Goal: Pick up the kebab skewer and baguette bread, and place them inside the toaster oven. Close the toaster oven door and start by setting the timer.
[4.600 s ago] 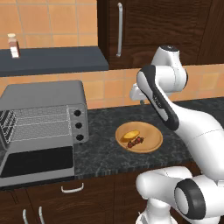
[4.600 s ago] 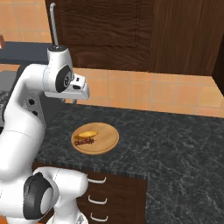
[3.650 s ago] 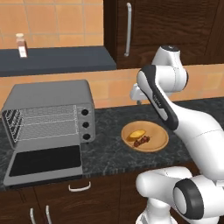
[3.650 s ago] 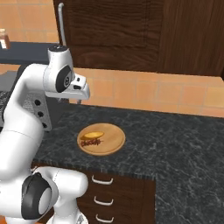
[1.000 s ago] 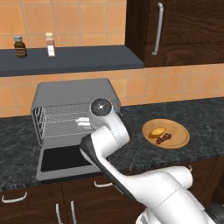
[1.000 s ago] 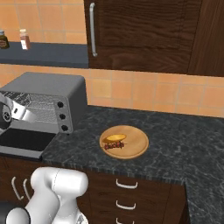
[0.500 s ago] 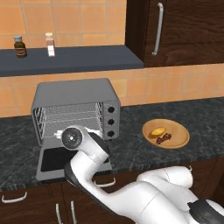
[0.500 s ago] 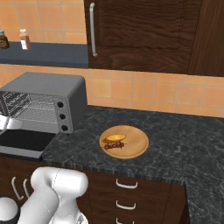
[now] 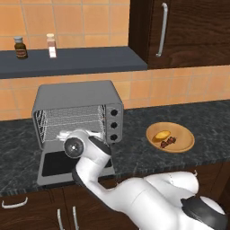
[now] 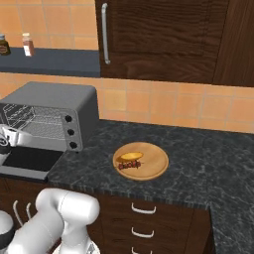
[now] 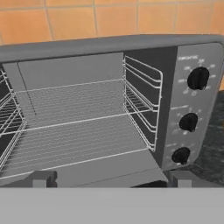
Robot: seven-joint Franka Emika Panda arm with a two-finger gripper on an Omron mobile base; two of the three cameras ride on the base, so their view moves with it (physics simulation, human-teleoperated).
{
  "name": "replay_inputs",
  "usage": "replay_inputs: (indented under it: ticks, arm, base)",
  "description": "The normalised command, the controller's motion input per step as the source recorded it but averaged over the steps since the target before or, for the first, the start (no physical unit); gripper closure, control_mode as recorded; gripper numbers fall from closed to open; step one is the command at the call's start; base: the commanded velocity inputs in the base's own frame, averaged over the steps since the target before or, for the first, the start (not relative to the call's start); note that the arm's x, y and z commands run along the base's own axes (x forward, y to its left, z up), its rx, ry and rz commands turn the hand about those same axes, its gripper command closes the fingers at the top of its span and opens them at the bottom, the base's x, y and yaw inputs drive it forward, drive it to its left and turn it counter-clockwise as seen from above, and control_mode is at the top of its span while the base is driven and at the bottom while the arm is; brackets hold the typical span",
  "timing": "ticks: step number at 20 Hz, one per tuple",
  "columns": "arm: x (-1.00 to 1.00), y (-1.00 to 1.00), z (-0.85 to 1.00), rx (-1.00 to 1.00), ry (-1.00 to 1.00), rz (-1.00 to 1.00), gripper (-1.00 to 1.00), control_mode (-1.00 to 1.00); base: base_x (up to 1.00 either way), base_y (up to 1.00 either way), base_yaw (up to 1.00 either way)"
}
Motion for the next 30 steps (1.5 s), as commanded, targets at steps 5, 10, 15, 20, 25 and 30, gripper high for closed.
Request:
replay_inputs:
  ticks: [5, 10, 15, 20, 25, 30]
  arm:
    - [0.27, 0.05, -0.25, 0.0, 0.01, 0.0, -1.0, -1.0]
    - [0.31, 0.12, -0.16, 0.0, 0.03, 0.0, -1.0, -1.0]
    - [0.41, 0.11, -0.14, 0.0, 0.08, 0.0, -1.0, -1.0]
    - [0.41, 0.13, -0.2, 0.0, 0.05, 0.0, -1.0, -1.0]
    - [0.04, 0.12, -0.39, 0.0, 0.0, 0.02, -1.0, -1.0]
    - [0.07, 0.02, -0.12, 0.0, 0.0, 0.01, -1.0, -1.0]
  base:
    - [0.0, 0.0, 0.0]
    - [0.0, 0.0, 0.0]
    - [0.0, 0.0, 0.0]
    - [0.0, 0.0, 0.0]
    - [0.0, 0.0, 0.0]
    - [0.0, 0.0, 0.0]
